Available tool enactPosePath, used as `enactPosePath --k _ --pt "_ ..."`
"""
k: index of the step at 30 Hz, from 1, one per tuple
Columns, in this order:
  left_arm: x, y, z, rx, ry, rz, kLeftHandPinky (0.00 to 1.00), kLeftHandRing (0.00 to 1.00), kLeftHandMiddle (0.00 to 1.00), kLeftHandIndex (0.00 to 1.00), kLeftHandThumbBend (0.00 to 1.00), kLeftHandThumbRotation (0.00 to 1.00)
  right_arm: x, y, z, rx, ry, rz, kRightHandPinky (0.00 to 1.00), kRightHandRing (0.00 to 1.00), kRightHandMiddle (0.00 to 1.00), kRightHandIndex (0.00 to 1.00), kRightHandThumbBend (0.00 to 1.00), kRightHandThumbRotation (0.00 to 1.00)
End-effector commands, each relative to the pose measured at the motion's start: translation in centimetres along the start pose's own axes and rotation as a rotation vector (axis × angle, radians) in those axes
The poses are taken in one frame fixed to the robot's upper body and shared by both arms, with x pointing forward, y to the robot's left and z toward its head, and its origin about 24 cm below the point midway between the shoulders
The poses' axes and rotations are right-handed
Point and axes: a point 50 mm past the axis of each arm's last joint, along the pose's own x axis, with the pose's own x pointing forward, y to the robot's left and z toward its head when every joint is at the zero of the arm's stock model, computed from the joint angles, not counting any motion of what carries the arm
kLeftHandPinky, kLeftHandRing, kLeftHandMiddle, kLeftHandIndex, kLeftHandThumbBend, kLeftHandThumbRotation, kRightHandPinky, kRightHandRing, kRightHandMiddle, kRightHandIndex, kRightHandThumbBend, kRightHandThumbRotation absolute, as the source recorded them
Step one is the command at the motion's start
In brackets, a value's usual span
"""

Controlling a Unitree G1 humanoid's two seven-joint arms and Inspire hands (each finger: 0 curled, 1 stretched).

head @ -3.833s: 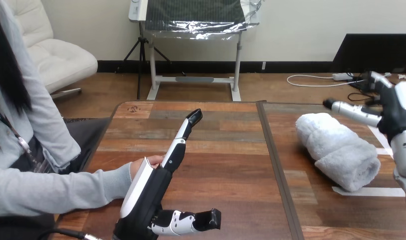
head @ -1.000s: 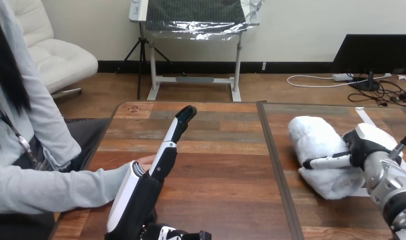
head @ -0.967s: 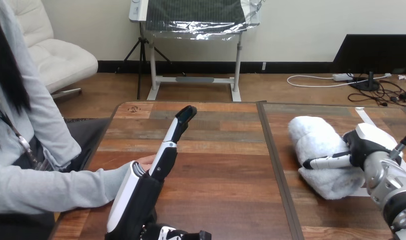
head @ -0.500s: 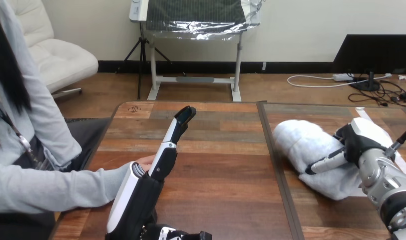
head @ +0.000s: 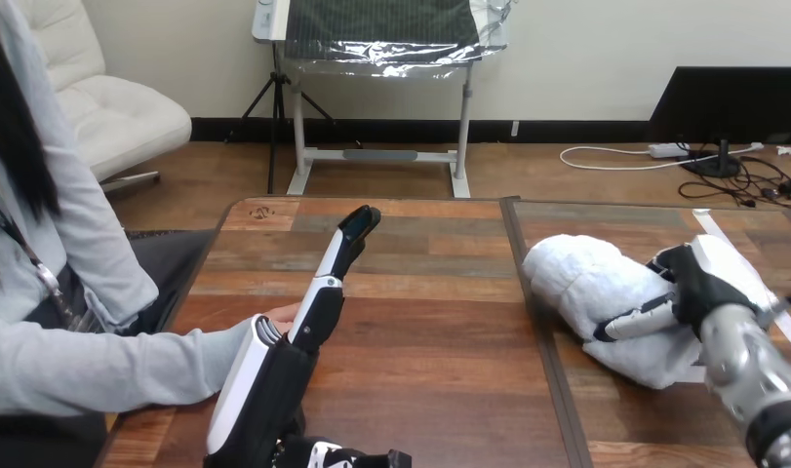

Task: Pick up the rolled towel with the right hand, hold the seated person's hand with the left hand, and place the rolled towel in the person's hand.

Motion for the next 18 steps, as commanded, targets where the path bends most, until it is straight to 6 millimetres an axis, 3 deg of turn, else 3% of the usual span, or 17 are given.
enactPosePath --k 1,18 --pt "1.4 0.3 0.4 0.029 -0.074 -0.003 0.98 1.00 1.00 1.00 1.00 0.77 -0.4 0.8 0.2 0.064 -0.043 -0.029 0.47 0.51 0.52 0.43 0.86 0.00" --pt "1.4 0.5 0.1 0.020 -0.037 -0.038 1.00 1.00 1.00 1.00 1.00 0.78 -1.2 0.7 1.7 0.263 -0.248 -0.169 0.47 0.49 0.48 0.45 0.80 0.00"
